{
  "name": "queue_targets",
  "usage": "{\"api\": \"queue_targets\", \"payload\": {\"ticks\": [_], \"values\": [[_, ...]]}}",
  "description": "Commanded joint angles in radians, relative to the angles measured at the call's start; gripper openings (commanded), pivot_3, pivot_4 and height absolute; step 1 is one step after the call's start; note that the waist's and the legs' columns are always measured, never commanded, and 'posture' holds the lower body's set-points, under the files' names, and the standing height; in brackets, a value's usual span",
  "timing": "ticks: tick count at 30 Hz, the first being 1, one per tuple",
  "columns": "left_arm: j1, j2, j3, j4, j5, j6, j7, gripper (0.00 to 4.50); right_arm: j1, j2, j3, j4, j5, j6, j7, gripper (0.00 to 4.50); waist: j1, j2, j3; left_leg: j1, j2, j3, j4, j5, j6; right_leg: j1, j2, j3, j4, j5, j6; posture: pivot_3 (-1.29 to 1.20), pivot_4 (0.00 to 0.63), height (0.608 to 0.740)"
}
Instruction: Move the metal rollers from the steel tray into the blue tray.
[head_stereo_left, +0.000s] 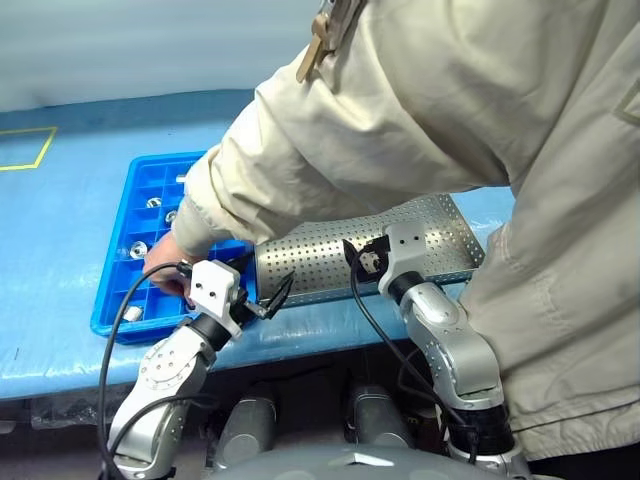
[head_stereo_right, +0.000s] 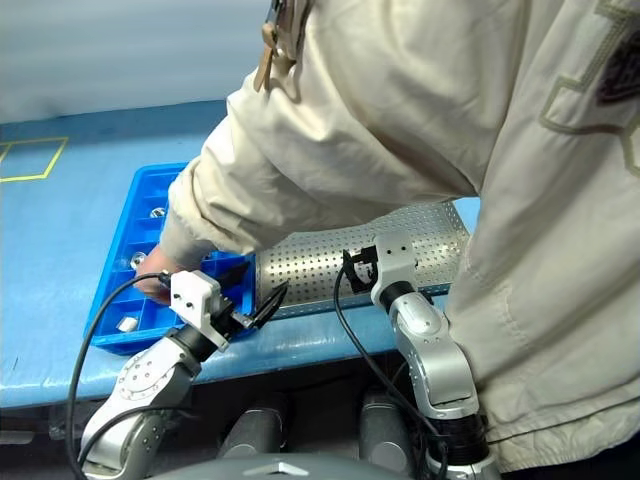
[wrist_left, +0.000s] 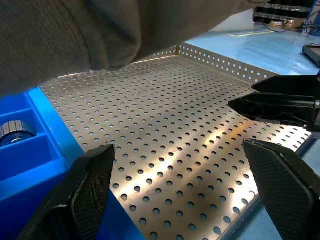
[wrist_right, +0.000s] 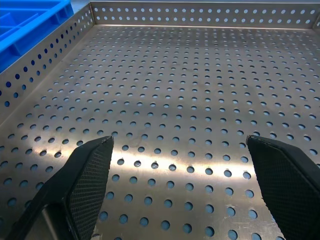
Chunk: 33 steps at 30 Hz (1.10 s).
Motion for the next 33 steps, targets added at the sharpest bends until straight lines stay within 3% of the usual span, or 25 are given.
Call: {"api": "queue_targets", "payload": {"ticks": [1,33], "values": [[0.0,0.011,-0.015,-0.038,-0.005,0.002,-0.012,4.5,-0.004,-0.001,0.0,-0.021,-0.003,-0.008,-0.003,4.49,0.0,0.0,0.0,0.0,0.0,0.0,0.0,0.0,0.0,0.0,0.0,0.0,0.0,0.0,0.0,0.06,0.15,0.74],[0.043,0.002,-0.033,-0.059,0.017,-0.007,0.032,4.5,-0.036,-0.018,0.041,-0.004,-0.018,0.037,0.027,4.49,0.007,0.0,0.0,0.0,0.0,0.0,0.0,0.0,0.0,0.0,0.0,0.0,0.0,0.0,0.0,0.13,0.15,0.74]]}}
